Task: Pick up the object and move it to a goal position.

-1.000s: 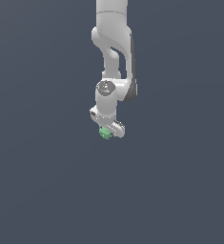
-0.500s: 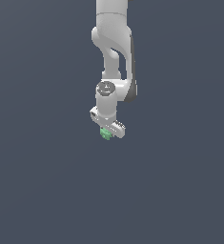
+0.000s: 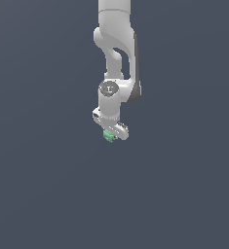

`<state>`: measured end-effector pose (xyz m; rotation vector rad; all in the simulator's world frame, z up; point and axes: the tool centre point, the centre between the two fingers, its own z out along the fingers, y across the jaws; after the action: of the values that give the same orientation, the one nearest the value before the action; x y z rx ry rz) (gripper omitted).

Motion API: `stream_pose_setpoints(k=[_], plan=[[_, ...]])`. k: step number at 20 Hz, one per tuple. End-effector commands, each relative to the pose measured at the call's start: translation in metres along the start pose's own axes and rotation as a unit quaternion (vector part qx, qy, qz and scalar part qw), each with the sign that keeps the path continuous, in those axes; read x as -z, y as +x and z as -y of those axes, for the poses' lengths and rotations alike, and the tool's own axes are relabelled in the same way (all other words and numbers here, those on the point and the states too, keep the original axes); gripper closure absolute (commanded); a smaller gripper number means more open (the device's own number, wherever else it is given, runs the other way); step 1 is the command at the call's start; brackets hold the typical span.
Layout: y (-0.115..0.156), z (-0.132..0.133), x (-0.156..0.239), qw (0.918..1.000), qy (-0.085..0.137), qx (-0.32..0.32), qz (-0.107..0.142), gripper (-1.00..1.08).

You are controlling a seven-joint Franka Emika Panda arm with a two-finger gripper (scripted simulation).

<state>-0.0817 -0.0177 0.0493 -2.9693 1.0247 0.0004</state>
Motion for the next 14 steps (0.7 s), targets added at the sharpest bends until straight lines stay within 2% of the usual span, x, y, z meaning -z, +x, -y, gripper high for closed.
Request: stream_pose_setpoints(k=[1, 7, 14], plan=[[0.000, 0.003, 0.009, 1.0000, 0.000, 0.000, 0.000, 1.08], [-0.002, 0.013, 0.045, 1.0000, 0.000, 0.000, 0.000, 1.08], [-0.004, 0.030, 0.110, 1.0000, 0.000, -0.001, -0.001, 1.08]])
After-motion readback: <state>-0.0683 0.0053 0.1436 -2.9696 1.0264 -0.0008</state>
